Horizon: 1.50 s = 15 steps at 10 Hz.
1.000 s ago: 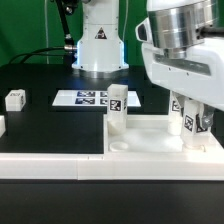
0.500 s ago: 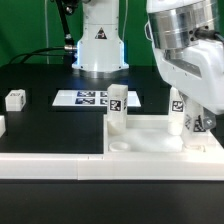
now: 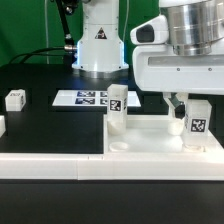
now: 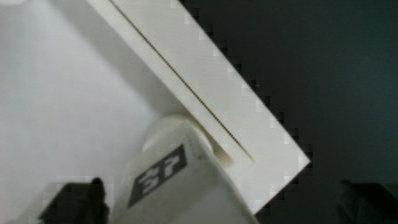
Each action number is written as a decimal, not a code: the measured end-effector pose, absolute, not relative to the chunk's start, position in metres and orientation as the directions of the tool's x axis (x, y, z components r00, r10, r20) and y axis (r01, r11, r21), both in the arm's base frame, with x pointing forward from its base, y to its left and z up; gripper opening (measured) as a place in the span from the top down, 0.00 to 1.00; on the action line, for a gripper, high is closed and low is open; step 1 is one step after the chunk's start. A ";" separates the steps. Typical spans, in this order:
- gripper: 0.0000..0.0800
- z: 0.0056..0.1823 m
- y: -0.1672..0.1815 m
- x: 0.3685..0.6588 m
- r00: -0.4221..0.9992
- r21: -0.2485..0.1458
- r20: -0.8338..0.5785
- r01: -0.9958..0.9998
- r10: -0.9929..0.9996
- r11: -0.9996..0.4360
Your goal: Assemble square table
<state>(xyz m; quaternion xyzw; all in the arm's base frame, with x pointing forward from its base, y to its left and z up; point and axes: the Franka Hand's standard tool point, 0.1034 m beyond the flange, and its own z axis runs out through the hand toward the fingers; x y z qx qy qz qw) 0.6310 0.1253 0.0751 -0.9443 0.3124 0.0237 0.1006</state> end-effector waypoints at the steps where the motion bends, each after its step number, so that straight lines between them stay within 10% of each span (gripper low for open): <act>1: 0.19 0.075 0.121 0.630 0.878 -0.174 -0.086 -0.479 -0.471 -0.860; 4: 0.19 0.075 0.113 0.632 0.962 -0.130 -0.052 -0.272 -0.268 -0.953; 8: 0.64 0.075 0.113 0.632 0.900 -0.119 -0.075 -0.436 -0.430 -0.892; 11: 0.64 0.075 0.113 0.632 0.816 -0.109 -0.096 -0.578 -0.570 -0.809; 15: 0.64 0.073 0.109 0.632 0.254 -0.050 -0.196 -0.967 -0.947 -0.249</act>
Offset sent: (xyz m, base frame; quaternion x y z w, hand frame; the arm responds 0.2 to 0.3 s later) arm 0.0000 0.0000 0.0000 0.0000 0.0000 0.0000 1.0000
